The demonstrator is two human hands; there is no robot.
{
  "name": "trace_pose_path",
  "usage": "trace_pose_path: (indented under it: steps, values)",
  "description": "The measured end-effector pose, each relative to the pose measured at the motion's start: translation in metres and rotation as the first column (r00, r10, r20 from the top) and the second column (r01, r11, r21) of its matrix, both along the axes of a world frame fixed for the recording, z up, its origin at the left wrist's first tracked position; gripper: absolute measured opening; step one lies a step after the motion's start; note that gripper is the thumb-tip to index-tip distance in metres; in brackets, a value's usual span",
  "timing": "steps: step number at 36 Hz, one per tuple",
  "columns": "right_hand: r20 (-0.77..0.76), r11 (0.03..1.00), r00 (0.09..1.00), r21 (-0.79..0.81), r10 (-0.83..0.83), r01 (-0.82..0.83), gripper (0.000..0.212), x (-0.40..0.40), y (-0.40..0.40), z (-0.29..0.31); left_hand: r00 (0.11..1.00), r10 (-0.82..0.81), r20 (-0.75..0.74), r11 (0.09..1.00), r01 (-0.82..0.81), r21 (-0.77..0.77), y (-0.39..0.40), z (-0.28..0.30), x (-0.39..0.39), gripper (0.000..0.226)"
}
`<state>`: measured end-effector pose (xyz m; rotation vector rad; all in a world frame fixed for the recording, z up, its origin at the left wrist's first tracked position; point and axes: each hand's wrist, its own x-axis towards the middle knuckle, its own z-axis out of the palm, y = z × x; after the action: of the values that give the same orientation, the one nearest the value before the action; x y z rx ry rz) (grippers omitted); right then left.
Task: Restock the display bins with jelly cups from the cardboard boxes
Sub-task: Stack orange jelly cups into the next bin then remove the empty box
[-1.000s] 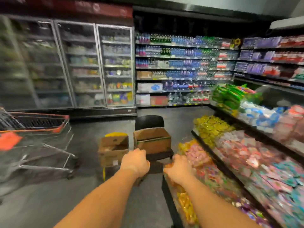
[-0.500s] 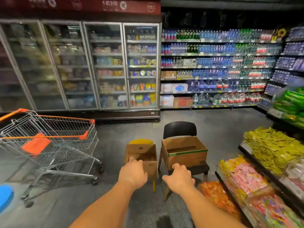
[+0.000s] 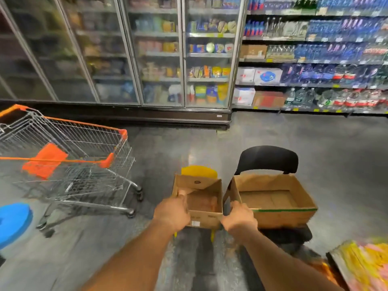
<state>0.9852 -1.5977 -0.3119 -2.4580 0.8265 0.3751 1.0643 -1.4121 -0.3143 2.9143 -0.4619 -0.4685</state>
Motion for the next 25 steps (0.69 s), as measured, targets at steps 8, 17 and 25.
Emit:
trace_pose_path:
  steps: [8,17,25]
  values:
    - [-0.086,0.997,0.996,0.065,-0.029,0.034,0.055,0.136,-0.031,-0.083,0.989,0.024,-0.146,0.999,-0.029,-0.029,-0.04,-0.096,0.148,0.045]
    - [-0.142,0.967,0.979,0.187,-0.147,0.173,0.065,0.278,-0.059,-0.213,0.905,-0.089,-0.417,0.996,0.092,-0.014,-0.109,-0.263,0.305,0.033]
    - [-0.239,0.929,0.953,0.274,-0.185,0.249,0.072,0.343,-0.082,-0.351,0.84,-0.056,-0.54,0.998,0.043,-0.036,-0.159,-0.4,0.363,0.022]
